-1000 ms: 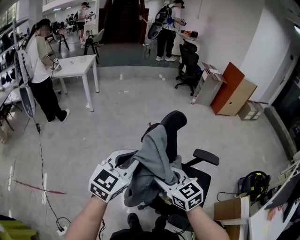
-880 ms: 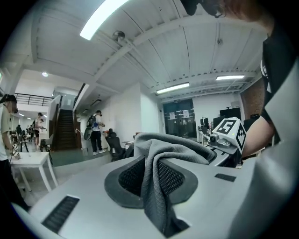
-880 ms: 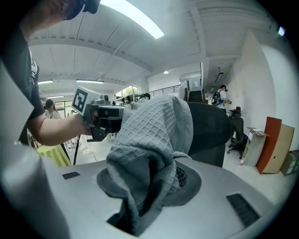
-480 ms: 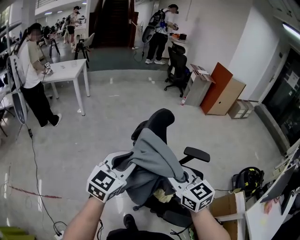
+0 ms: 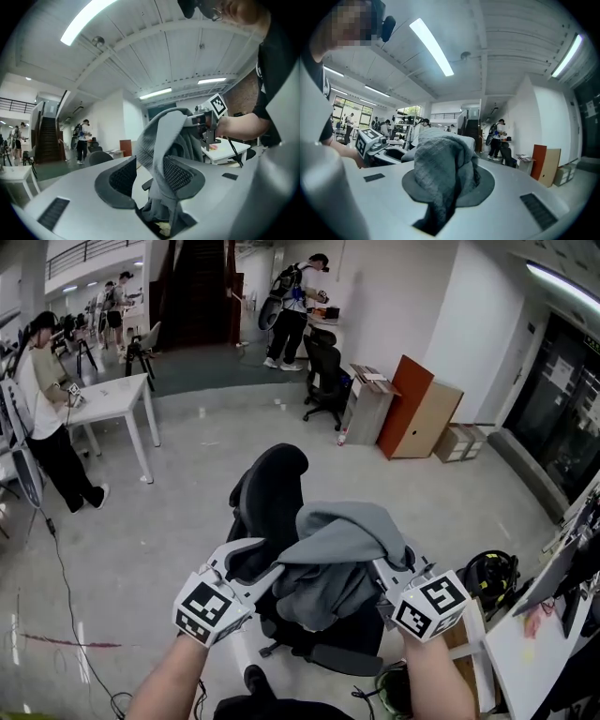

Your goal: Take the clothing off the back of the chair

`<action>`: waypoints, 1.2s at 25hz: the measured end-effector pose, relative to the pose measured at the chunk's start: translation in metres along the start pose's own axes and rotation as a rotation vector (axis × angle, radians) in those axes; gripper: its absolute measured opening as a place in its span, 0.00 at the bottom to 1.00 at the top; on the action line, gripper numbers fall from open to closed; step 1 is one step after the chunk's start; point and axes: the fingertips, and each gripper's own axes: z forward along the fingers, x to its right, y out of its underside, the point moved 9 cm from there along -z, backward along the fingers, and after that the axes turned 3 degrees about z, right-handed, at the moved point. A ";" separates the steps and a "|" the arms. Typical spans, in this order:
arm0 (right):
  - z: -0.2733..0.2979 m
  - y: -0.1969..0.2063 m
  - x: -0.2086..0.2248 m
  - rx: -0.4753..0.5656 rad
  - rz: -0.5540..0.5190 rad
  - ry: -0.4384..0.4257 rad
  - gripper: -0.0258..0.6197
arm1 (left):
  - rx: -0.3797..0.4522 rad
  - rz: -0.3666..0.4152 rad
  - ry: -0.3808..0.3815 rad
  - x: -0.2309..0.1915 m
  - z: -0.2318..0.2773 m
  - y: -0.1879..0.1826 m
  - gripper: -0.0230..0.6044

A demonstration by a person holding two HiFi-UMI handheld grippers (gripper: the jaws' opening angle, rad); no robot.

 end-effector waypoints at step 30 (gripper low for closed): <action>-0.266 -0.109 -0.030 0.238 -0.014 0.208 0.14 | -0.012 -0.013 0.546 0.288 0.051 -0.055 0.59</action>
